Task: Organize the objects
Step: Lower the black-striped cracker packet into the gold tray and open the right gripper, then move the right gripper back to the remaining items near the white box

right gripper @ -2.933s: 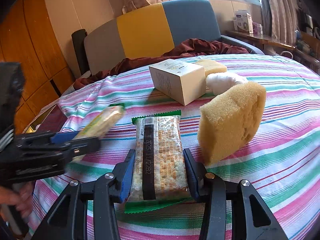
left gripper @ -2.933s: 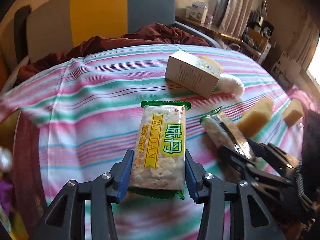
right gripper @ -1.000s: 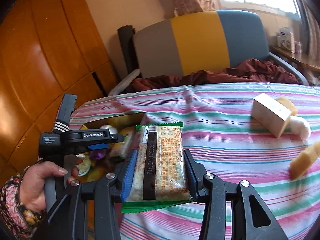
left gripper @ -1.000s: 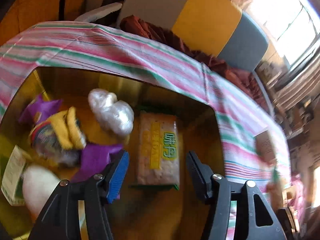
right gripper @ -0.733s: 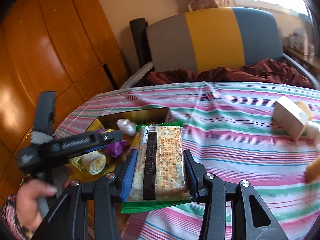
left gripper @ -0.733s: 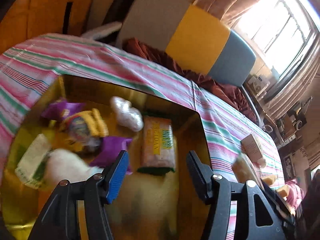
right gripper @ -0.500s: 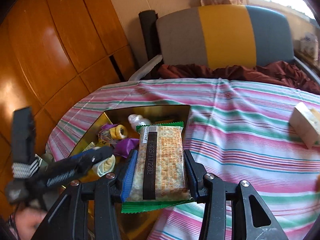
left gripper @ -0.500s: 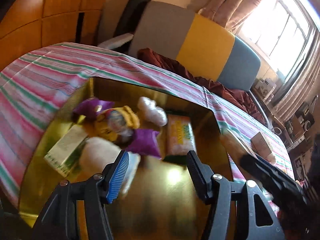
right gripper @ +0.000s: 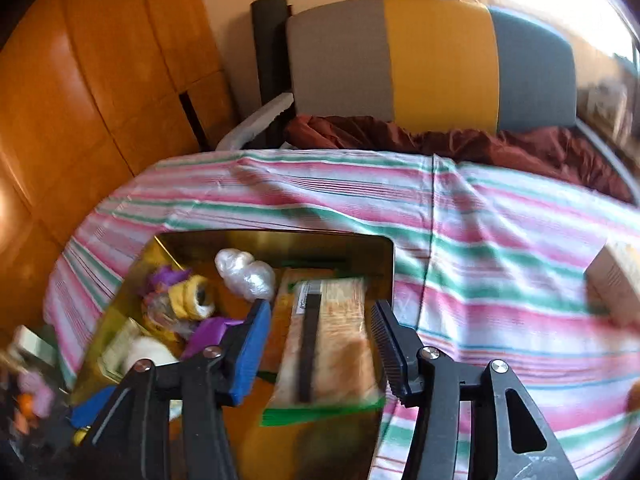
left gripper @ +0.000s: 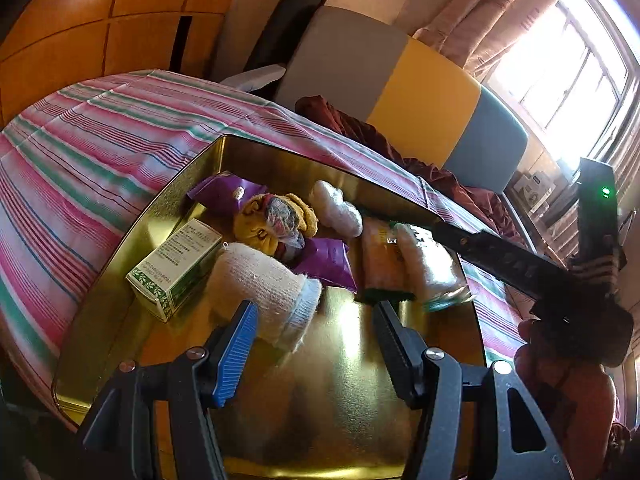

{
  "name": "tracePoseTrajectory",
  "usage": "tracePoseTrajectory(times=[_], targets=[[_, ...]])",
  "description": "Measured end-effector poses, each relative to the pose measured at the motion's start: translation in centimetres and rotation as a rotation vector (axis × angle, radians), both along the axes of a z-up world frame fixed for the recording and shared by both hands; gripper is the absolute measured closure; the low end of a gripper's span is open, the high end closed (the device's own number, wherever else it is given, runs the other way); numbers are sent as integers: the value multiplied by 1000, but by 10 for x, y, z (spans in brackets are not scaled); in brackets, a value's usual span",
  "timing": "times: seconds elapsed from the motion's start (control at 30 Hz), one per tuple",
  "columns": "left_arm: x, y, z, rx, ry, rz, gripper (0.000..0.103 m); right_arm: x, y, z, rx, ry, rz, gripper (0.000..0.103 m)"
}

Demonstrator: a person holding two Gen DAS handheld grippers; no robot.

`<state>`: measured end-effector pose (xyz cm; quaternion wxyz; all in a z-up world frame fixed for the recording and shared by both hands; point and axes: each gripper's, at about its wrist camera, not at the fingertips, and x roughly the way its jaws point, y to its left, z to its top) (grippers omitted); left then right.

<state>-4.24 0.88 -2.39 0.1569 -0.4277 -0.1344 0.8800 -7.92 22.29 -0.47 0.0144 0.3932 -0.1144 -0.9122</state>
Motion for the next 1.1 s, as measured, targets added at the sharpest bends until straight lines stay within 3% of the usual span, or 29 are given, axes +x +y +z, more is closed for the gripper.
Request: tracePoseTrajectory(times=[0.43, 0.73, 1.1], targets=[[12, 17, -1, 22, -10, -35, 42, 44, 10, 15, 4, 50, 24, 32], [20, 31, 3, 3, 12, -81, 42, 53, 21, 12, 12, 23, -7, 31], [27, 33, 5, -3, 15, -72, 42, 61, 26, 14, 32, 19, -18, 30]])
